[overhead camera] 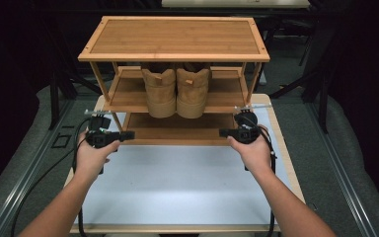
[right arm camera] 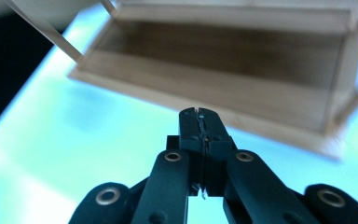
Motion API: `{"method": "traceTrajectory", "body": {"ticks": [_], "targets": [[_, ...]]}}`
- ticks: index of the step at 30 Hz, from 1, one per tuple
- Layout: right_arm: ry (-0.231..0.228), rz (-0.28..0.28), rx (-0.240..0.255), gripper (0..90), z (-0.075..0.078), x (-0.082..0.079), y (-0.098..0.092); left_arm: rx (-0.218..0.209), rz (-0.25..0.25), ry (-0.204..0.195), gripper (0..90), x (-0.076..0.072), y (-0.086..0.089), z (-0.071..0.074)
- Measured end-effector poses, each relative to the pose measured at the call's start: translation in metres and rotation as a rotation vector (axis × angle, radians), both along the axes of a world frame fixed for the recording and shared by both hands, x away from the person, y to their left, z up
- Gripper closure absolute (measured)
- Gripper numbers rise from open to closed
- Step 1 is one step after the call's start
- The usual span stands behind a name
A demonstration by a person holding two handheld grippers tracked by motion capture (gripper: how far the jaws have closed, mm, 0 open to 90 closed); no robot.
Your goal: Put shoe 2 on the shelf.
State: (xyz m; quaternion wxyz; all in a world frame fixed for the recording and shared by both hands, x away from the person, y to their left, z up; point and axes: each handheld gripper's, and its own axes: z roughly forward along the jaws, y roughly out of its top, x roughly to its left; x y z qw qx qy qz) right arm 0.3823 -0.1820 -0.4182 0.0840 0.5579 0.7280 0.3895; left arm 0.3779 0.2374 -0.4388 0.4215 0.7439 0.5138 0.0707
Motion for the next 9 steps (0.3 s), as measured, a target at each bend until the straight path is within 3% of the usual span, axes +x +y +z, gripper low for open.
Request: {"method": "traceTrajectory", "body": {"ticks": [1,2,3,5,6,7,8,9], "targets": [[-0.002,-0.011,-0.006,87.9,-0.013,-0.008,-0.009,0.016,0.018,0.005,78.0,-0.008,0.013,-0.019],[-0.002,-0.011,-0.006,87.9,-0.013,-0.008,-0.009,0.016,0.018,0.005,74.0,-0.008,0.013,-0.019],[0.009,-0.012,-0.006,87.1,-0.018,-0.012,-0.014,0.016,0.021,0.007,74.0,-0.012,0.019,-0.028],[0.012,-0.026,-0.011,84.2,-0.031,-0.020,-0.022,0.027,0.020,-0.003,63.9,-0.021,0.029,-0.044],[0.015,-0.027,-0.014,80.3,-0.038,-0.023,-0.025,0.047,0.021,-0.020,52.8,-0.026,0.034,-0.052],[-0.005,-0.040,-0.034,68.2,-0.052,-0.031,-0.032,0.084,0.037,-0.055,49.4,-0.035,0.043,-0.067],[-0.005,-0.040,-0.034,68.2,-0.052,-0.031,-0.032,0.084,0.037,-0.055,46.9,-0.035,0.043,-0.067],[-0.017,-0.054,-0.059,61.5,-0.059,-0.034,-0.034,0.090,0.052,-0.065,46.9,-0.039,0.049,-0.076]]}}
